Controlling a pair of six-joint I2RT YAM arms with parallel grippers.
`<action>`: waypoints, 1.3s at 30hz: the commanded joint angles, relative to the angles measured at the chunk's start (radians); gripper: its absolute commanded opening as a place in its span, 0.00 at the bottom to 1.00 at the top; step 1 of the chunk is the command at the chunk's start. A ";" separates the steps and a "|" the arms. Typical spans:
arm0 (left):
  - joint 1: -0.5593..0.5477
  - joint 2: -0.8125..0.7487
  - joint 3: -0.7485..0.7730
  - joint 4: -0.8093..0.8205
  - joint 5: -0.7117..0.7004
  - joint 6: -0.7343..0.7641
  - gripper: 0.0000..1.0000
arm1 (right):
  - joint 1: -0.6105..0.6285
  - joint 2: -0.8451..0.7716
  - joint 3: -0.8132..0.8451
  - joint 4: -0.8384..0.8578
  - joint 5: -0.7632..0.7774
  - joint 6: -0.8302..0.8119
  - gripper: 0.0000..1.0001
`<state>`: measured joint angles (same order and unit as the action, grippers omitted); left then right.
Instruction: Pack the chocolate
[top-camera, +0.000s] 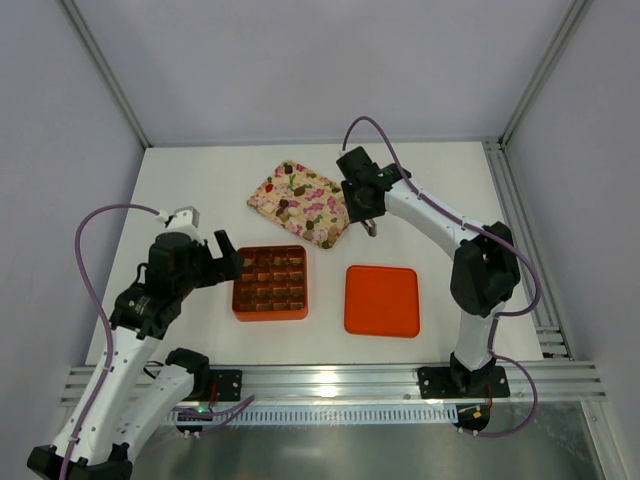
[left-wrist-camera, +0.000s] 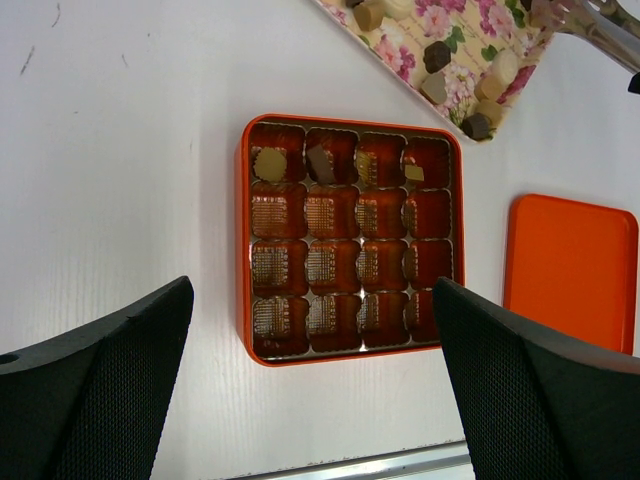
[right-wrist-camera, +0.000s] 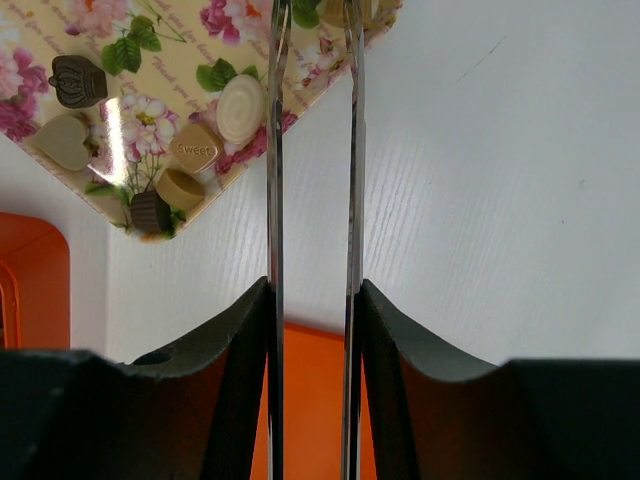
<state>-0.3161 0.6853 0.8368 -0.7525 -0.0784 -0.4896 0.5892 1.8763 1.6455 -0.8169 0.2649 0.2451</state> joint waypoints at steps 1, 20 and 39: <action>-0.005 0.003 0.007 0.019 -0.008 0.002 1.00 | -0.011 0.004 0.016 0.025 0.025 -0.015 0.41; -0.005 0.011 0.008 0.021 -0.011 0.000 1.00 | -0.051 0.052 -0.015 0.048 -0.056 -0.020 0.41; -0.005 0.010 0.010 0.021 -0.008 0.002 1.00 | -0.051 -0.012 -0.049 0.042 -0.121 -0.021 0.40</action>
<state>-0.3168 0.6964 0.8368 -0.7525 -0.0784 -0.4892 0.5400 1.9350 1.5993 -0.7925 0.1661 0.2371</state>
